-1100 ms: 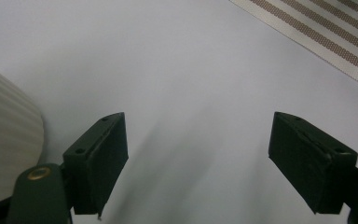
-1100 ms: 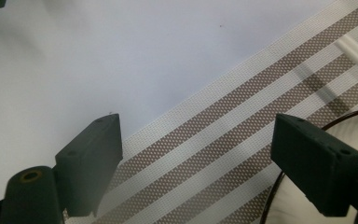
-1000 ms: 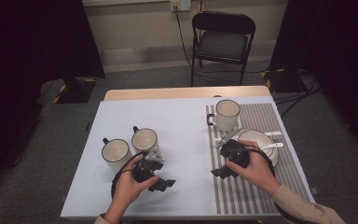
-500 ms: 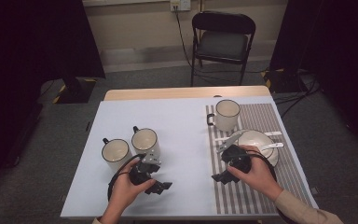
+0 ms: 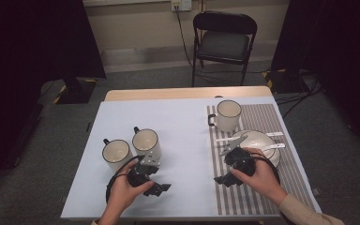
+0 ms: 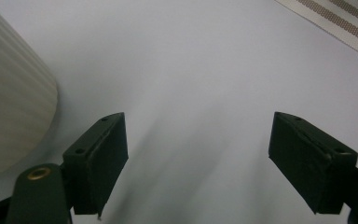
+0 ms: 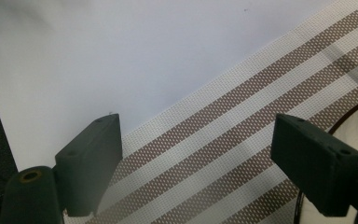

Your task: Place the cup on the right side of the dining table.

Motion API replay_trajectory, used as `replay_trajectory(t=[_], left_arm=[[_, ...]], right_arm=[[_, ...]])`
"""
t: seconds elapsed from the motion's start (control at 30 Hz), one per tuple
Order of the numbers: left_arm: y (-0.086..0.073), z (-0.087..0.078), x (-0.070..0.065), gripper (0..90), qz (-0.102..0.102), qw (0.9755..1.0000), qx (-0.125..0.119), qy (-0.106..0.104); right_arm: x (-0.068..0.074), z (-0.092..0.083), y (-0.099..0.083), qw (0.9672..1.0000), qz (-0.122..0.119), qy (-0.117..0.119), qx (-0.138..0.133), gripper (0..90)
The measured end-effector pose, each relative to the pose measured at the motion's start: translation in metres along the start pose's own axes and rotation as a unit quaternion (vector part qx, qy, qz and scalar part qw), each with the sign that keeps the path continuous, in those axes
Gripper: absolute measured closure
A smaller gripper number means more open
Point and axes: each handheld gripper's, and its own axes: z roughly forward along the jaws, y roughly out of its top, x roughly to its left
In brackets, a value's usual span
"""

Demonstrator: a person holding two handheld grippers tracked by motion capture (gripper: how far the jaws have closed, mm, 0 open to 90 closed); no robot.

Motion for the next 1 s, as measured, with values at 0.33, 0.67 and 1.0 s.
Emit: replay_trajectory(t=[0.33, 0.67, 1.0], left_arm=[[-0.003, -0.003, -0.001, 19.4, 0.001, 1.0000, 0.001, -0.002], [-0.007, -0.005, -0.002, 19.2, 0.001, 1.0000, 0.003, 0.001], [-0.015, -0.008, 0.002, 19.1, 0.000, 0.9999, 0.011, 0.004]], right_arm=[[0.004, -0.001, -0.004, 0.9999, -0.006, 0.002, -0.009, 15.8], [0.006, 0.001, -0.012, 1.0000, 0.000, 0.006, -0.006, 15.8], [0.006, -0.001, -0.021, 0.9999, -0.003, 0.006, -0.008, 15.7]])
